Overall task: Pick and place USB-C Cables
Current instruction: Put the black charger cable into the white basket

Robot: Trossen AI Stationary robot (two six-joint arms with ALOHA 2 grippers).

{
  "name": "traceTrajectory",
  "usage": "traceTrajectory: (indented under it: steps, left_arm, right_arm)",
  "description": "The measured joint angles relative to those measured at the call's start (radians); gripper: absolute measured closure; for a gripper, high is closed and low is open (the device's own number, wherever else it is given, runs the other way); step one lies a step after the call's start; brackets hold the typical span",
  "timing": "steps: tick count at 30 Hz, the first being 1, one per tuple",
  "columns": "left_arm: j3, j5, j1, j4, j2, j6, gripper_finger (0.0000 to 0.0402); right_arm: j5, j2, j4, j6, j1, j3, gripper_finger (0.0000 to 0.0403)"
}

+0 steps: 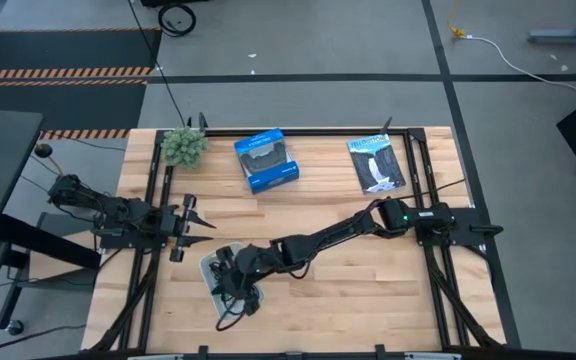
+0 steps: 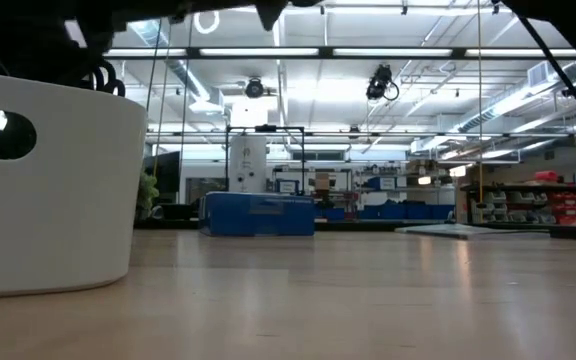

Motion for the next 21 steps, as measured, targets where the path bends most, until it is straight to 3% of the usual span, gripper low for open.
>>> traceTrajectory:
  steps: [12,21]
  left_arm:
    - [0.0,0.0,0.0,0.0,0.006,0.0,0.026]
    - [0.0,0.0,0.0,0.001,0.006,0.0,0.026]
  right_arm:
    - [-0.075,0.116,-0.328,0.097,-0.023,0.154,0.04]
    - [-0.069,0.07,-0.293,0.083,-0.038,0.153,0.0398]
